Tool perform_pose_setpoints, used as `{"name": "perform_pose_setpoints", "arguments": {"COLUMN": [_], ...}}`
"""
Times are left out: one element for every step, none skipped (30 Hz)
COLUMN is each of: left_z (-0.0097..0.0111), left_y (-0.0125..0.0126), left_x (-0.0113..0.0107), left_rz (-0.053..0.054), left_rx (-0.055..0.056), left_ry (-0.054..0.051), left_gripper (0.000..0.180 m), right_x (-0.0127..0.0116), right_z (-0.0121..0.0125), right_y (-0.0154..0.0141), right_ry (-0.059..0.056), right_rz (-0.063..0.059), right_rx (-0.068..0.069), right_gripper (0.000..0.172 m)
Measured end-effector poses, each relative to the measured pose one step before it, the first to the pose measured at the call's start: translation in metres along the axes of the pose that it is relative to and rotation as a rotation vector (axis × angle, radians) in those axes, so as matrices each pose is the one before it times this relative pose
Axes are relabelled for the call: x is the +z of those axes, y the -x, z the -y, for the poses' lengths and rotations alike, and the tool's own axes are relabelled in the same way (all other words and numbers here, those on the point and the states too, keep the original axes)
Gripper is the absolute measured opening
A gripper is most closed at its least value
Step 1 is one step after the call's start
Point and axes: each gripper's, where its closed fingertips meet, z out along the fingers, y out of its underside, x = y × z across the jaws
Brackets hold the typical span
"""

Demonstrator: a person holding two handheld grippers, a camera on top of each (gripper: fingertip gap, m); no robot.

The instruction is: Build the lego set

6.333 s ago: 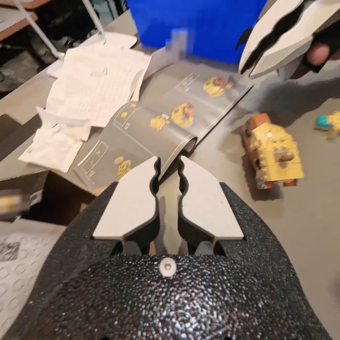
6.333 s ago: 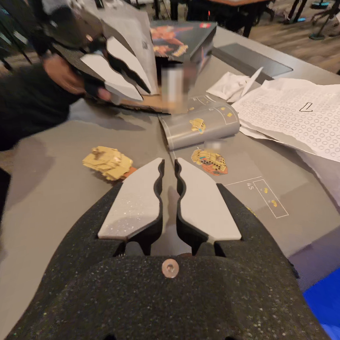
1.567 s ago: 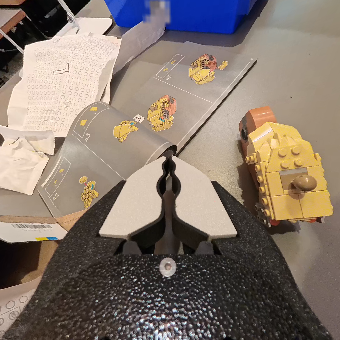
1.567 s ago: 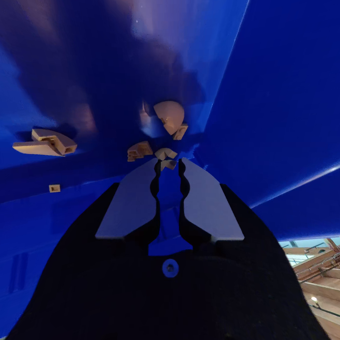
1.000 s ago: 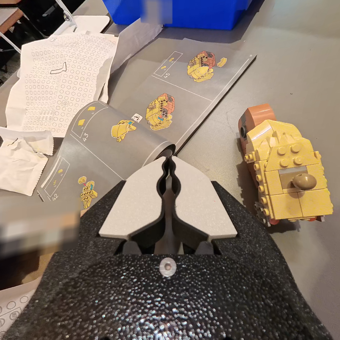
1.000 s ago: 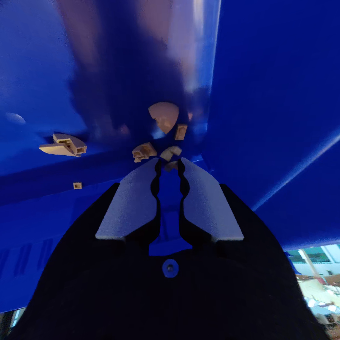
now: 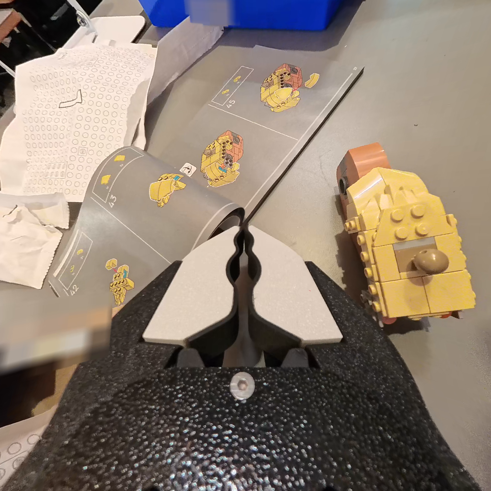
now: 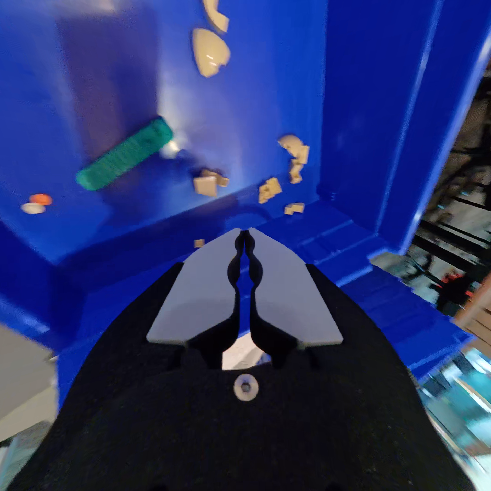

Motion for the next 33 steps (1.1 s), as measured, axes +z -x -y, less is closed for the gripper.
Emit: {"name": "perform_pose_setpoints", "arguments": {"left_z": [0.00003,-0.00035,-0.00039,-0.00015,0.00003,0.00007,0.0,0.00019,0.00016,0.0001,0.0001,-0.00009,-0.0001,-0.00023,-0.00027,-0.00019,-0.00019,-0.00024,-0.00023,-0.00006,0.00012,0.00004,0.00009,0.00006,0.00009,0.00001,-0.0001,0.0001,0.00011,0.00008,-0.00003,-0.00003,-0.00017], "left_y": [-0.00074,-0.0005,-0.00051,-0.00032,-0.00024,0.00005,0.00031,0.00022,0.0002,0.00002,-0.00008,-0.00026,-0.00048,-0.00057,-0.00057,-0.0006,-0.00051,-0.00036,-0.00021,-0.00008,0.00006,0.00011,0.00017,0.00014,-0.00005,-0.00005,-0.00023,-0.00053,-0.00048,-0.00049,-0.00035,-0.0005,-0.00014], "left_x": [0.0004,0.00051,0.00026,0.00011,-0.00012,-0.00022,-0.00016,-0.00027,-0.0003,-0.00022,-0.00011,0.00016,0.00022,0.00021,0.00024,0.00019,0.00024,0.0003,0.0002,0.00008,-0.00004,-0.00013,-0.00022,-0.00008,-0.00016,-0.00004,-0.00005,-0.0002,-0.00019,-0.00005,-0.00006,0.00025,0.00032], "left_rz": [0.0004,0.0027,0.0028,0.0029,0.0026,0.0021,0.001,0.0,-0.0013,-0.0015,-0.0025,-0.0028,-0.0026,-0.0023,-0.0011,-0.0002,0.0001,0.0004,0.0004,0.0003,0.0004,0.0005,0.0003,0.0004,0.0004,0.0001,-0.0002,-0.0015,-0.0018,-0.0012,-0.0018,-0.0025,-0.0005], "left_rx": [0.0058,0.0082,0.0081,0.0065,0.0049,0.002,-0.0012,-0.0025,-0.0025,-0.0022,-0.0014,0.0003,0.0022,0.0037,0.0047,0.0054,0.0053,0.004,0.0027,0.0009,-0.0003,-0.001,-0.0013,-0.0011,-0.0002,0.001,0.0013,-0.0006,-0.0004,0.0,-0.0019,-0.0016,-0.0006], "left_ry": [0.0022,0.0042,0.0043,0.0017,-0.0007,-0.0015,-0.0015,-0.0022,-0.0027,-0.002,-0.0006,0.0006,0.0016,0.0026,0.003,0.0022,0.0026,0.0031,0.0023,0.0008,-0.0003,-0.0009,-0.0012,-0.0008,-0.0006,0.0001,0.0006,-0.0001,-0.0006,0.0002,0.0015,0.0018,0.0026], "left_gripper": [0.0,0.0,0.0,0.0,0.0,0.0,0.0,0.0,0.0,0.0,0.0,0.0,0.0,0.0,0.0,0.0,0.0,0.0,0.0,0.0,0.0,0.0,0.0,0.0,0.0,0.0,0.0,0.0,0.0,0.0,0.0,0.0,0.0], "right_x": [0.0053,0.0068,0.00791,0.00871,0.00859,0.00812,0.00705,0.0059,0.00488,0.00368,0.00296,0.00263,0.00244,0.00221,0.00235,0.00225,0.0012,0.0004,0.0003,0.00042,0.00019,0.00001,-0.00008,-0.00027,-0.0009,-0.00289,-0.00586,-0.00924,-0.01249,-0.01515,-0.01686,-0.01706,-0.01484], "right_z": [-0.00153,0.00137,0.00304,0.00242,0.00199,0.0021,0.00207,0.00183,0.00129,0.00158,0.00129,0.00084,0.00146,0.00145,0.00084,-0.00004,-0.00007,-0.00019,-0.00012,-0.00003,-0.00013,-0.00001,-0.00007,-0.00019,-0.00031,-0.00073,-0.00108,-0.00118,0.00005,0.00188,0.00347,0.00508,0.00587], "right_y": [-0.01088,-0.00993,-0.00761,-0.00512,-0.0039,-0.0031,-0.00195,-0.00182,-0.00149,-0.00098,0.0001,0.00067,0.00058,0.0002,-0.00091,-0.00053,-0.00049,0.00017,0.00106,0.00203,0.00073,-0.00001,-0.0001,0.00026,0.00231,0.00309,0.00379,0.0065,0.01066,0.01494,0.01955,0.02418,0.0277], "right_ry": [0.0249,0.0147,0.0085,0.0164,0.0223,0.0224,0.021,0.0182,0.0179,0.012,0.0102,0.0104,0.0033,0.0017,0.0038,0.008,0.0056,0.0039,0.0028,0.0013,0.0,-0.0004,-0.002,-0.0043,-0.008,-0.0145,-0.0237,-0.0337,-0.0518,-0.0674,-0.0782,-0.0829,-0.0782], "right_rz": [-0.0467,-0.0287,-0.0055,0.0135,0.0201,0.0181,0.0158,0.0072,0.0043,0.0038,0.0084,0.0104,0.0097,0.0096,0.0062,0.012,0.0168,0.0235,0.0295,0.032,0.0176,0.0079,0.0011,-0.002,0.0049,-0.0023,-0.0137,-0.0102,0.0021,0.0107,0.0215,0.0324,0.0384], "right_rx": [-0.0021,-0.0007,-0.0008,-0.002,0.0005,0.0007,-0.0067,-0.0102,-0.0099,-0.0066,-0.0048,-0.0067,-0.0059,0.0001,0.0038,0.0045,0.0064,0.0102,0.0121,0.0091,0.0077,0.0043,0.0042,0.0055,0.0084,0.0032,-0.0036,0.0004,0.0016,-0.0029,-0.0076,-0.01,-0.0113], "right_gripper": [0.003,0.004,0.006,0.008,0.011,0.013,0.015,0.018,0.019,0.021,0.023,0.024,0.024,0.024,0.023,0.022,0.017,0.017,0.015,0.014,0.013,0.012,0.011,0.01,0.009,0.009,0.009,0.009,0.009,0.009,0.009,0.008,0.008]}}
